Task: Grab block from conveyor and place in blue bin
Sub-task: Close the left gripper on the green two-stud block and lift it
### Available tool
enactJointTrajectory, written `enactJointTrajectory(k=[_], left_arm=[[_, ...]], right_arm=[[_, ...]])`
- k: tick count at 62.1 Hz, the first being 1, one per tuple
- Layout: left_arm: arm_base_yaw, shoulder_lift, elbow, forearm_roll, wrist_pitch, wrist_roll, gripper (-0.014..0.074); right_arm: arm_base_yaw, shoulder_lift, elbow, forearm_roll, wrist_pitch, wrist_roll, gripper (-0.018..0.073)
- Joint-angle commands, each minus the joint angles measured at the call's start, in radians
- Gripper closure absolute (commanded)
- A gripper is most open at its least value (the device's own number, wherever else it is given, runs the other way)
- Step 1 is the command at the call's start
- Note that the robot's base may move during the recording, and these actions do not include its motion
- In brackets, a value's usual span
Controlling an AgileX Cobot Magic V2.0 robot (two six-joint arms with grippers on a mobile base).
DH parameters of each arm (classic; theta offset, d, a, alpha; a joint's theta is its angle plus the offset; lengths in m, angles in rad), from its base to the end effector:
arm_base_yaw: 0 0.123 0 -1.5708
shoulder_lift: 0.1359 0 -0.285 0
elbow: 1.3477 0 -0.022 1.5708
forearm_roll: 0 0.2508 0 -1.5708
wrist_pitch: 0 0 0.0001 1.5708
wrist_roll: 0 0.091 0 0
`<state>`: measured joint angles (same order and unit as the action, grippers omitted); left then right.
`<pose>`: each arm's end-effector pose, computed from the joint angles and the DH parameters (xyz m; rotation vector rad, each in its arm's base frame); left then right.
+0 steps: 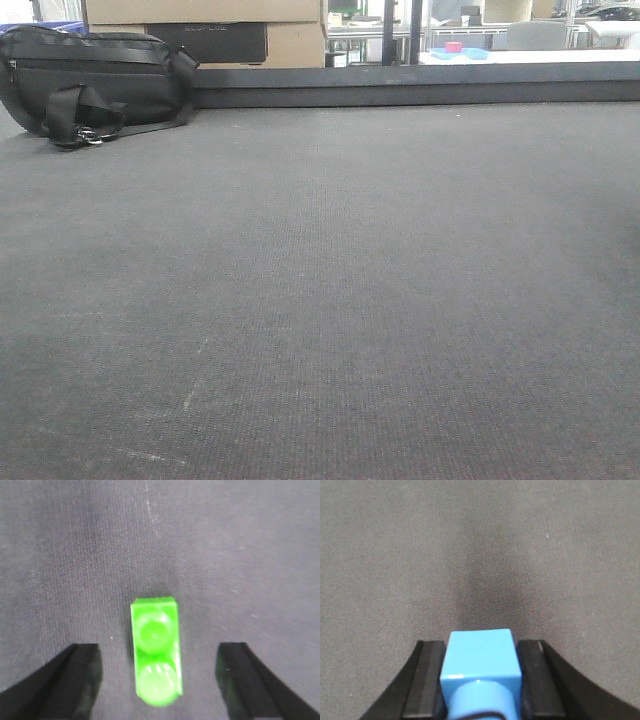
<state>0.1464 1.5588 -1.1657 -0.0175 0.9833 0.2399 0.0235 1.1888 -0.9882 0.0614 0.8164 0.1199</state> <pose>0.3031 0.0434 0.2638 0.1228 2.8590 0.0555 0.2364 0.0096 0.3200 0.1546 2.4985 0.1328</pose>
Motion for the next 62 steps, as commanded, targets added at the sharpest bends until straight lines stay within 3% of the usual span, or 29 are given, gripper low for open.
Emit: enactJointTrajectory(k=[1,36,43,53,62], left_arm=[[-0.006,0.044,-0.006,0.017,-0.012,-0.015,0.0193],[-0.006,0.172,0.0,0.0,-0.006,-0.015,0.0214],[-0.006,0.172,0.0,0.0,-0.006,-0.015,0.0352],[-0.006,0.172,-0.01,-0.002,0.013,-0.015,0.0706],[-0.006,0.166,-0.069,-0.026,0.077,-0.015,0.0708]], right_arm=[[-0.004,-0.007,0.001,-0.005,-0.011,-0.005,0.0721],[-0.004,-0.007,0.001,-0.003,-0.009,-0.005,0.0721],[-0.004,-0.007,0.001,-0.003,-0.012,-0.005,0.0721],[-0.004,-0.014,0.001,-0.001,-0.039,-0.005,0.0721],[-0.004,-0.048,0.001,0.003,-0.079,-0.005,0.0721]])
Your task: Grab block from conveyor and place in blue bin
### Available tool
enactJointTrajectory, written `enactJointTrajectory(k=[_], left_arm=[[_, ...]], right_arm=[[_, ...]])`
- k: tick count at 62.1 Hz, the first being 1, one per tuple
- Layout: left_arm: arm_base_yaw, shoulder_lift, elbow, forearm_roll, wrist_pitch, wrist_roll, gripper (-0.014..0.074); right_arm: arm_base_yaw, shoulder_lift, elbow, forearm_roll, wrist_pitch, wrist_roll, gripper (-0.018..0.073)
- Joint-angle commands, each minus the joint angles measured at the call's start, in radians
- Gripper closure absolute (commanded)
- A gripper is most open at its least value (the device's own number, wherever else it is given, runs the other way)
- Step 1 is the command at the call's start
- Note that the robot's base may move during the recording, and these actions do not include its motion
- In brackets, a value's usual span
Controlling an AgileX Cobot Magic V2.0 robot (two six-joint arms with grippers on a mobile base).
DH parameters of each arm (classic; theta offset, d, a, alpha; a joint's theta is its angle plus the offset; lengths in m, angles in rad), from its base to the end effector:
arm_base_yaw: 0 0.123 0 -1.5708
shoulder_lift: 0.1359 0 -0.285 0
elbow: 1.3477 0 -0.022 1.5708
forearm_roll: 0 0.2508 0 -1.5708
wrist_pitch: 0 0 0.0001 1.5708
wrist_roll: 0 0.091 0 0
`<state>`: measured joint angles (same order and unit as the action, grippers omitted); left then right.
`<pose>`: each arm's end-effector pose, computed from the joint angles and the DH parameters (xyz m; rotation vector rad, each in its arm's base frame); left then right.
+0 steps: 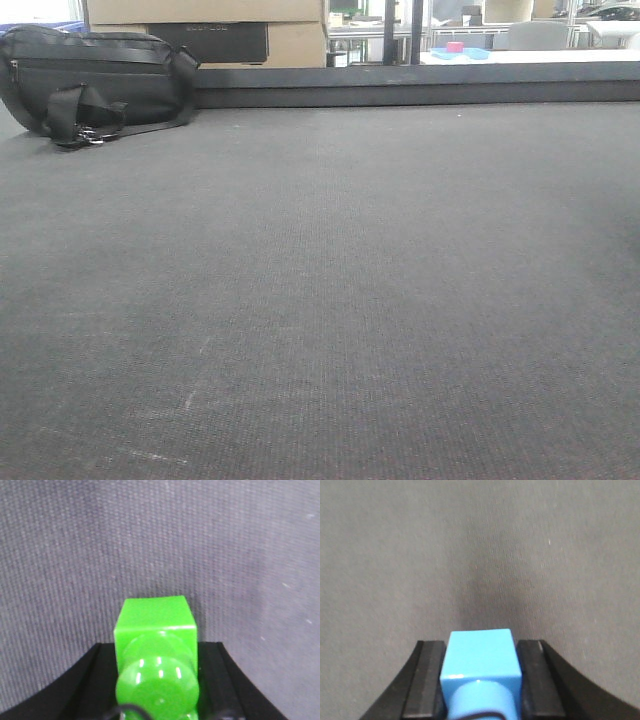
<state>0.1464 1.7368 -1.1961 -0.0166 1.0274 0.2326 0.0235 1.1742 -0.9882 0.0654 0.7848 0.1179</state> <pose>0.3246 0.0466 0.2144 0.1193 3.0482 0.0040 0.2358 0.0098 0.3253 0.1524 2.4523 0.1390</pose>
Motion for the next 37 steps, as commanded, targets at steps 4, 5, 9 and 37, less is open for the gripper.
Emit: enactJointTrajectory(k=[4,5,9,37], left_arm=[[-0.006,-0.032,-0.063,-0.051,0.038,-0.007,0.0708],[-0.006,-0.038,-0.067,-0.061,0.038,-0.007,0.0708],[-0.006,-0.072,-0.076,-0.103,0.018,-0.007,0.0708],[-0.098,-0.48,0.161,-0.249,-0.599,-0.001,0.0708]], right_arm=[[-0.004,-0.055,0.001,-0.001,-0.076,-0.003,0.0721],[-0.004,-0.061,0.001,-0.001,-0.083,-0.003,0.0721],[-0.004,-0.085,0.001,-0.001,-0.105,-0.003,0.0721],[-0.002,-0.286,0.245,-0.01,-0.458,-0.003,0.0721]])
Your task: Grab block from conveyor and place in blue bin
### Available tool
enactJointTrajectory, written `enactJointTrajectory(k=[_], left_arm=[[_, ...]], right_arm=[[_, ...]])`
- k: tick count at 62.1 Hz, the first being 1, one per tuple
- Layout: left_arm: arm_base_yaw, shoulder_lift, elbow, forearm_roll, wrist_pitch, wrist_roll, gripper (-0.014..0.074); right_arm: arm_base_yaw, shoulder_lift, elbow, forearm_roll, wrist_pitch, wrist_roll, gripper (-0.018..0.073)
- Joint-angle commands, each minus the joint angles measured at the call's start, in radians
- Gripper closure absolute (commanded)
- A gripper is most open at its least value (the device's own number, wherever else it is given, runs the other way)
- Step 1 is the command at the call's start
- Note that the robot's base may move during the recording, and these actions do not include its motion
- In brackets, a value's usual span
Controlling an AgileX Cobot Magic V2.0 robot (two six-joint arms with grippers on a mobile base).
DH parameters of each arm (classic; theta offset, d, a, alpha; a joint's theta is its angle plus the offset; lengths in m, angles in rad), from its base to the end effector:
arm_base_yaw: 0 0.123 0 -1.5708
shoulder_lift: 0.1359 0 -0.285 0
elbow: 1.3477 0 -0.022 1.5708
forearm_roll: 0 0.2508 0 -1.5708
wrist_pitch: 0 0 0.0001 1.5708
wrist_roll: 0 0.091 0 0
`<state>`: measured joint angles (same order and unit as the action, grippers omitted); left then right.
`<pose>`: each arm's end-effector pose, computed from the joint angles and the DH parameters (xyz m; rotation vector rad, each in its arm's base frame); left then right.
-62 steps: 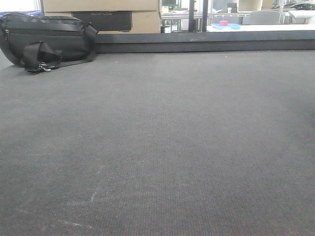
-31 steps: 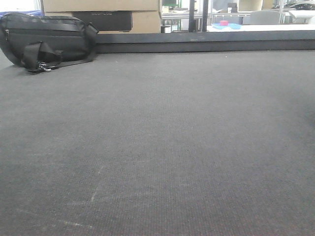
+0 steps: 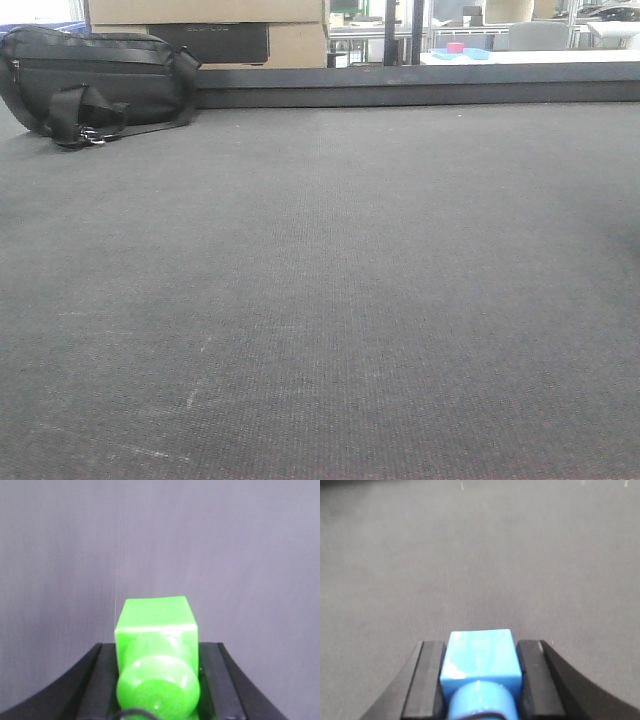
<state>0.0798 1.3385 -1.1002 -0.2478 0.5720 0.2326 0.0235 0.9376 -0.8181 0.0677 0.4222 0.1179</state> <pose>0.2922 0.0112 0.3319 0.0051 2.2742 -0.0977 0.1970 0.0072 0.3474 0.1407 2.0229 0.1565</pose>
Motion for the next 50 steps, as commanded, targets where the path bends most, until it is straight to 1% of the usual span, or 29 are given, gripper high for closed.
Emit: enactJointTrajectory(k=[1,8,12,21,27,34,39,46,50], left_arm=[[-0.037,-0.096,0.08,-0.018,-0.168,-0.001,0.0708],[-0.08,-0.206,0.207,-0.018,-0.361,-0.001,0.0708],[-0.098,-0.269,0.28,-0.018,-0.45,-0.001,0.0708],[-0.11,-0.422,0.43,-0.018,-0.596,-0.001,0.0708],[-0.101,-0.522,0.481,-0.013,-0.591,-0.001,0.0708],[-0.096,-0.633,0.494,-0.002,-0.56,-0.001,0.0708],[-0.096,-0.703,0.495,0.035,-0.542,-0.001,0.0708],[-0.096,-0.8,0.496,0.099,-0.484,-0.001,0.0708],[-0.096,-0.841,0.496,0.104,-0.458,-0.001,0.0708]], right_arm=[[-0.002,-0.062,0.089,-0.012,-0.104,-0.003,0.0721],[-0.002,-0.141,0.19,-0.012,-0.159,-0.003,0.0721],[-0.002,-0.2,0.238,-0.02,-0.189,-0.003,0.0721],[-0.002,-0.32,0.306,-0.041,-0.198,-0.003,0.0721],[-0.002,-0.377,0.315,-0.041,-0.201,-0.003,0.0721],[-0.002,-0.422,0.315,-0.041,-0.245,-0.003,0.0721],[-0.002,-0.446,0.315,-0.041,-0.281,-0.003,0.0721],[-0.002,-0.472,0.315,-0.041,-0.312,-0.003,0.0721],[-0.002,-0.49,0.315,-0.041,-0.332,-0.003,0.0721]])
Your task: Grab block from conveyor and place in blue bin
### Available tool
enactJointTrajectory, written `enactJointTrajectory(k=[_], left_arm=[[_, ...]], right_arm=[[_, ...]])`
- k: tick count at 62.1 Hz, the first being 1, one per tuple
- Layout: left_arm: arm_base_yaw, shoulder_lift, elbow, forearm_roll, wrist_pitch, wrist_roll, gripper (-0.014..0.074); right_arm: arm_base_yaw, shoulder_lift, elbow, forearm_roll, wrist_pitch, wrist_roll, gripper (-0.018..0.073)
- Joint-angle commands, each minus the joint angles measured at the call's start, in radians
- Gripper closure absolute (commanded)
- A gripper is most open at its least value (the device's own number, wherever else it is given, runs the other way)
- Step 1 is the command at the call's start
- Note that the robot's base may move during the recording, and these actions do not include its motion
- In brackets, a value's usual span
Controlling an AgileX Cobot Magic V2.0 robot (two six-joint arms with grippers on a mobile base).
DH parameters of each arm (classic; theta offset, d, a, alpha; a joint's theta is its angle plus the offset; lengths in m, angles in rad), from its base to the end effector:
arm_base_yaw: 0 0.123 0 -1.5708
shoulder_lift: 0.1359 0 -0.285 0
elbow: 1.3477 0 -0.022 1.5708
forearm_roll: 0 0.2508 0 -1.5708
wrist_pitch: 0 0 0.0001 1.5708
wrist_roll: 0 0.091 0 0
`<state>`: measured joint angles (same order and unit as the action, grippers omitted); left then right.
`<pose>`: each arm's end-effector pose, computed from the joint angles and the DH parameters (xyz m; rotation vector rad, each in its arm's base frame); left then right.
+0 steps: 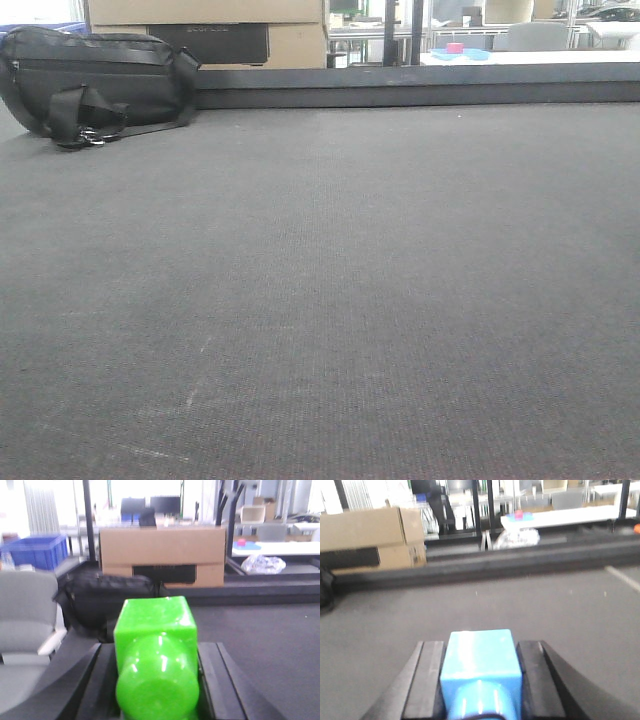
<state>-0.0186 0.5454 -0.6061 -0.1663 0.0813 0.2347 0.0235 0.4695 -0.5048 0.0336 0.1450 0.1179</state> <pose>0.1142 -0.0034 0.3673 0.0766 1.5012 0.0304 0.1028 0.0029 0.3355 0.0979 1.5920 0.1399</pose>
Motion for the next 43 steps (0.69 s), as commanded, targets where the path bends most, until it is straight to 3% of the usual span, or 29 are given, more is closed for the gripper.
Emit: enactJointTrajectory(k=[1,20,43], left_arm=[[0.003,-0.056,0.002,0.022,0.037,-0.003,0.0708],[0.003,-0.176,0.002,0.022,0.062,-0.003,0.0708],[0.003,-0.185,0.002,0.022,0.062,-0.003,0.0708]], right_arm=[[-0.002,-0.026,0.002,-0.007,-0.061,-0.003,0.0721],[-0.002,-0.074,-0.015,-0.007,-0.093,-0.003,0.0721],[-0.002,-0.074,-0.015,-0.007,-0.093,-0.003,0.0721]])
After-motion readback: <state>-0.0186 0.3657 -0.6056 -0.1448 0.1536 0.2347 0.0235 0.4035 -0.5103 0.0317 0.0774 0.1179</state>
